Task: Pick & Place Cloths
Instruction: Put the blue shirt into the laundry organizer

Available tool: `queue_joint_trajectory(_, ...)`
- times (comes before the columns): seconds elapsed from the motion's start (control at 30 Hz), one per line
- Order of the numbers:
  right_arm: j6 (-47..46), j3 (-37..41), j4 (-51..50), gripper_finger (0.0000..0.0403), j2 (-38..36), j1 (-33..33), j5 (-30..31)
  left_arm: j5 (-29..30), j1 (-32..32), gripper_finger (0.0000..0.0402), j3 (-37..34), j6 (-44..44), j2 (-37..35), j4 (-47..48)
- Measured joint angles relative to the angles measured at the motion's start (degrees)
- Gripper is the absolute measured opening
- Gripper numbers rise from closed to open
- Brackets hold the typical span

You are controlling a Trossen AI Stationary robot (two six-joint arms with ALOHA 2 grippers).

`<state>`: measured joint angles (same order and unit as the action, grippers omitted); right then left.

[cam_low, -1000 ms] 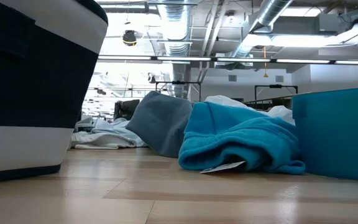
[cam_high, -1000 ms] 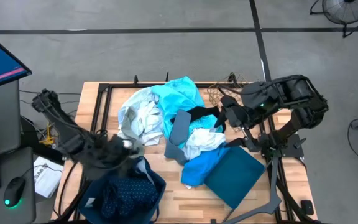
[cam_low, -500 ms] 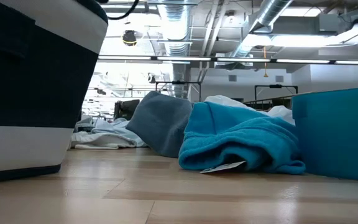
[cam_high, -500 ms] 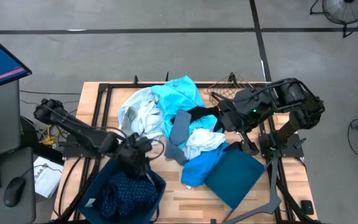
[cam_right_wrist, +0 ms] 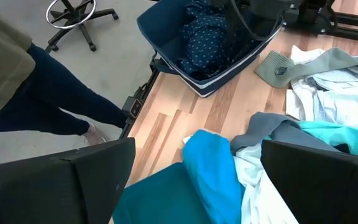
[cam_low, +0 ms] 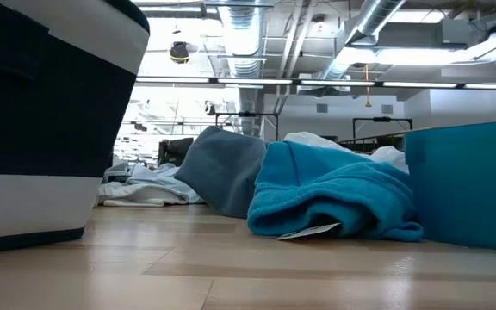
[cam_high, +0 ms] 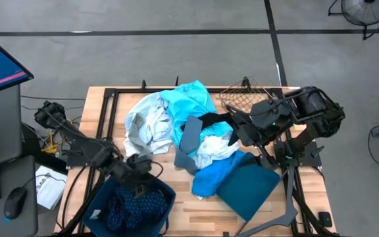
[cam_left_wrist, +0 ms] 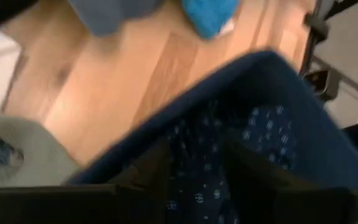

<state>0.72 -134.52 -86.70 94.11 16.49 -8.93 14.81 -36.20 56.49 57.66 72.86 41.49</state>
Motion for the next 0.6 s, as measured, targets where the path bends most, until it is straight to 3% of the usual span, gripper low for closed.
queue_joint_trajectory(0.23,-1.21,0.0,-0.15,0.034,0.0,0.0,0.0,3.4,-3.56,0.0088,0.0,3.81,5.6,-0.56)
queue_joint_trajectory(0.6,-0.78,0.0,-0.49,0.034,-0.02,0.0,0.0,3.4,-9.52,0.0076,0.0,10.89,15.87,-3.29)
